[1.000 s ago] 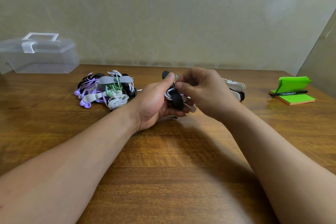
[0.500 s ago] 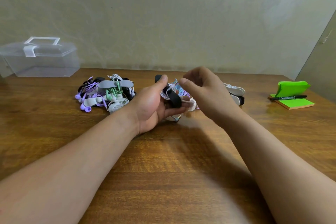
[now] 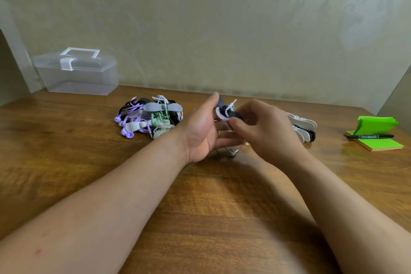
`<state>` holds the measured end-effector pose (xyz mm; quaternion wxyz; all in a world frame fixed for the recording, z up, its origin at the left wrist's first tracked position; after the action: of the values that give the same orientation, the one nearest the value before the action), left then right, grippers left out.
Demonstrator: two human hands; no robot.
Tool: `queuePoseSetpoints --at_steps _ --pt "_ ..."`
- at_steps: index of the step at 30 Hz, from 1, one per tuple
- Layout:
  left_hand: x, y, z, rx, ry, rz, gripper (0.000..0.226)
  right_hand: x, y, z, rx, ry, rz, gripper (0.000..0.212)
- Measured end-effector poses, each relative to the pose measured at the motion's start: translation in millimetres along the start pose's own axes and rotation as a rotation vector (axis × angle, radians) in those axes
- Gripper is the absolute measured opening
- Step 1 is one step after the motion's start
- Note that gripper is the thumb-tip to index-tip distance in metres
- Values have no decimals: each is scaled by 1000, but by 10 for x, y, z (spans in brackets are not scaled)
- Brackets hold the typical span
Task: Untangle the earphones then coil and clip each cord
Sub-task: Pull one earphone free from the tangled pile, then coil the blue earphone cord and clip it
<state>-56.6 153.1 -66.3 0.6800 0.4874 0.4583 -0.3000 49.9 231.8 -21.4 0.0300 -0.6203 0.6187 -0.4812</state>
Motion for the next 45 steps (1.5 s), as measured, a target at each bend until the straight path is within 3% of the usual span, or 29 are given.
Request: queuePoseSetpoints --at_steps 2,4,7,10,13,16,18,21,23,30,33,38,42,45 --pt "-28 -79 36 -71 -28 -166 83 -29 -55 -63 -20 63 -51 10" --pt "-171 -237 59 -246 44 -329 78 -27 -87 -138 -8 120 -81 11" --pt "-663 -638 183 -582 383 -467 61 127 8 -323 49 168 -106 11" --pt "-1020 -1122 464 -854 648 -286 39 407 274 -517 123 142 -94 10" --pt "-1035 -1465 649 -1023 657 -97 27 658 648 -747 166 85 -78 13" --pt "-942 -1587 677 -1093 622 -46 22 824 979 -988 163 28 -34 18" --pt "-933 -1620 667 -1095 621 -75 21 900 1209 -1116 187 -19 48 20" --pt "-918 -1611 595 -1059 579 -145 21 868 1588 -1148 403 -36 202 26" --pt "-917 -1576 563 -1028 558 -182 21 800 1651 -1120 464 -8 161 32" --pt "-1030 -1318 552 -926 658 -369 23 466 912 -937 181 60 -159 28" --pt "-942 -1020 385 -758 670 -465 25 158 459 -755 76 111 -236 24" --pt "-526 -517 44 -488 529 -804 12 -435 -89 -350 -112 292 -311 24" --pt "-227 -355 -31 -409 450 -1084 3 -807 -341 -71 -187 356 -211 28" --pt "-118 -255 -43 -333 447 -1200 10 -876 -312 -21 -69 310 -21 38"
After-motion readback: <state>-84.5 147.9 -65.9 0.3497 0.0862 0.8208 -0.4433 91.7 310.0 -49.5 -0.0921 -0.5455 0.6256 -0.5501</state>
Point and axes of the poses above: each hand's wrist, its own z-axis away from the middle knuckle, its own y-axis out of the palm, x = y × z, the point moved 8 cm from there along -z, towards the middle knuckle, and after that the axes turned 1 degree about x, right-handed, at the moved point
